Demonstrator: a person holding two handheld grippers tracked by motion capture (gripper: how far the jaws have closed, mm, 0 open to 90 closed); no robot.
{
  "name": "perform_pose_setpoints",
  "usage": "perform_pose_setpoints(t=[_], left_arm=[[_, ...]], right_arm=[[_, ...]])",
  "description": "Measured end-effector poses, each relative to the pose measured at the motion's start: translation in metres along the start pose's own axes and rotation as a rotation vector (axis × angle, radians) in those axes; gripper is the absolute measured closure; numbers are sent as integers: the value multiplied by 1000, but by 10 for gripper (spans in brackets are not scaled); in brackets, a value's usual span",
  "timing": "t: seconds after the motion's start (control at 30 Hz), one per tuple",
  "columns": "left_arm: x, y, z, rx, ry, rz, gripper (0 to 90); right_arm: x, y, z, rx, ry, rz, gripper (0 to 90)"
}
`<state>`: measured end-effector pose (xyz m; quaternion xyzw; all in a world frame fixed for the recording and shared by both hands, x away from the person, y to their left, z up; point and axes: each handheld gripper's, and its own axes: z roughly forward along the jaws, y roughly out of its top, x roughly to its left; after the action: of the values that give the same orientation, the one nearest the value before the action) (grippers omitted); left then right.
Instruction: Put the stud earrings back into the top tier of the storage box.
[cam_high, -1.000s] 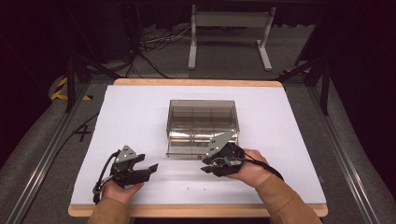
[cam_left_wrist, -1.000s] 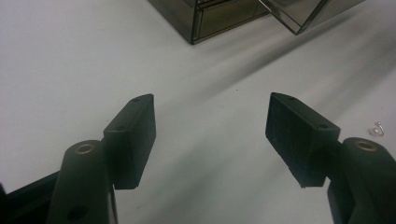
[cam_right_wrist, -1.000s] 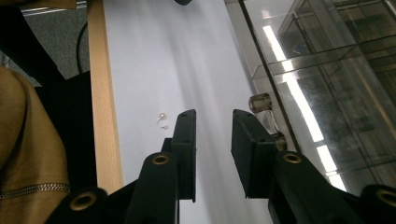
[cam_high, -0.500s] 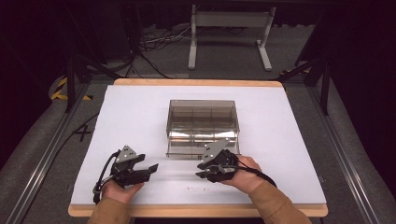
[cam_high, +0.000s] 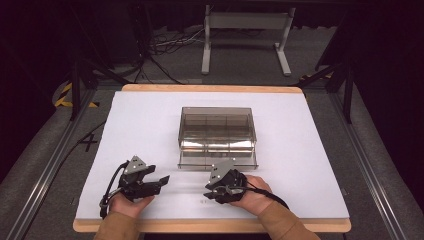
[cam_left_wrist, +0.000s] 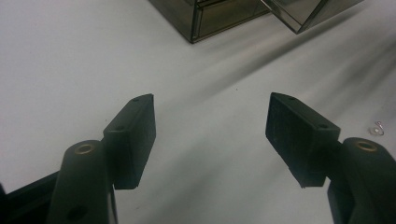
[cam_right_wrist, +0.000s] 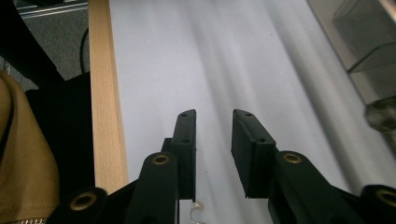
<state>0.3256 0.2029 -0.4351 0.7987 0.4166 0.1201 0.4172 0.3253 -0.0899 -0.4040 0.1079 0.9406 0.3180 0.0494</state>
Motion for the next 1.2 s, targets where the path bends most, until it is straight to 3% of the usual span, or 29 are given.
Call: perform_pose_setpoints(t=[0.5, 1.2], left_arm=[[0, 0, 0, 0, 0, 3, 340], [-1, 0, -1, -1, 2, 4, 339]], right_arm=[[11, -1, 21, -2, 37, 6, 711], [13, -2, 37, 29, 31, 27, 768]])
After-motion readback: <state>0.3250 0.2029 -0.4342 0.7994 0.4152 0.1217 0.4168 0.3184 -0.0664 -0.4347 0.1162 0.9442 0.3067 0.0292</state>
